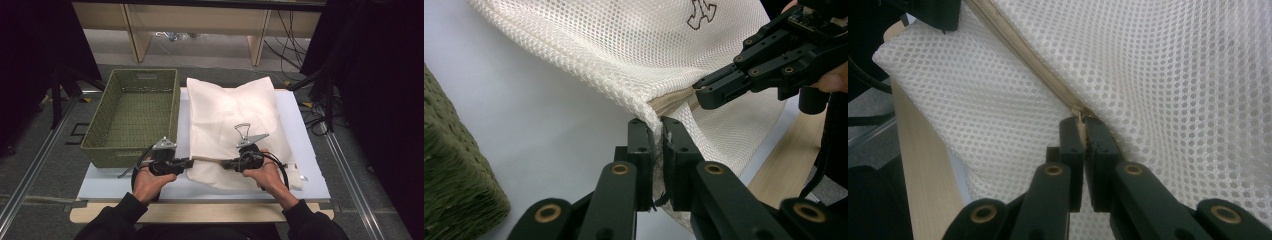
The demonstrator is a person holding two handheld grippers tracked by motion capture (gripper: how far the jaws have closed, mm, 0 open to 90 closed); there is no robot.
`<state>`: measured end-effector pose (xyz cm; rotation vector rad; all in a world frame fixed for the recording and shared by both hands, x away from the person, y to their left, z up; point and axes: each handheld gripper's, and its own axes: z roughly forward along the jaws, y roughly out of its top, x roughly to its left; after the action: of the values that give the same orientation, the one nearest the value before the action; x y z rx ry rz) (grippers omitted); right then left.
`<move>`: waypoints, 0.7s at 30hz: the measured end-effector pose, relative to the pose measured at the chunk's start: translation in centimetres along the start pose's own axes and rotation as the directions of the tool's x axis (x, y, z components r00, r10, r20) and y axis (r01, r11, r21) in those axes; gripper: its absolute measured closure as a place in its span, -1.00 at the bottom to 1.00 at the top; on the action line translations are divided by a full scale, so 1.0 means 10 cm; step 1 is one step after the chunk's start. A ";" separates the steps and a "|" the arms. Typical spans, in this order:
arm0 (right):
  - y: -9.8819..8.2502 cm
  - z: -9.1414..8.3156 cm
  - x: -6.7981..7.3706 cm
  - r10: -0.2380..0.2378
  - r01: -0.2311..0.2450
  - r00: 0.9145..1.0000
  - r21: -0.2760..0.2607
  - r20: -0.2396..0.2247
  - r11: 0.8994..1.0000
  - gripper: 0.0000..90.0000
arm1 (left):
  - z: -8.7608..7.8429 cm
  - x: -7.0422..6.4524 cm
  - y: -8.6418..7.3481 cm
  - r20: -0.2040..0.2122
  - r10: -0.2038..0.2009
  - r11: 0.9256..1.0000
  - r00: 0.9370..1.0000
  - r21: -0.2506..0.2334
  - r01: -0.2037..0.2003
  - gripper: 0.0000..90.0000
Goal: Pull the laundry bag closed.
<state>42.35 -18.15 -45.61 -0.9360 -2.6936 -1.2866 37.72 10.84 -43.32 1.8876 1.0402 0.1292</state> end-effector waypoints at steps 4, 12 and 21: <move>-0.02 0.00 -0.01 -0.002 0.002 1.000 0.000 0.006 1.000 0.96 | 0.00 0.00 -0.01 -0.004 0.005 1.000 1.000 0.004 -0.005 0.85; -0.10 -0.09 -0.08 0.009 -0.009 1.000 0.003 0.024 1.000 0.96 | -0.02 0.02 0.00 -0.009 0.020 1.000 1.000 0.005 -0.020 0.85; -0.20 -0.23 -0.13 0.038 -0.037 0.998 -0.003 0.047 0.999 0.96 | -0.02 0.02 -0.02 -0.013 0.028 1.000 1.000 0.009 -0.028 0.85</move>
<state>41.85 -21.42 -45.88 -1.0247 -2.6956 -1.2775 37.66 11.21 -43.39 1.9119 1.0250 0.1539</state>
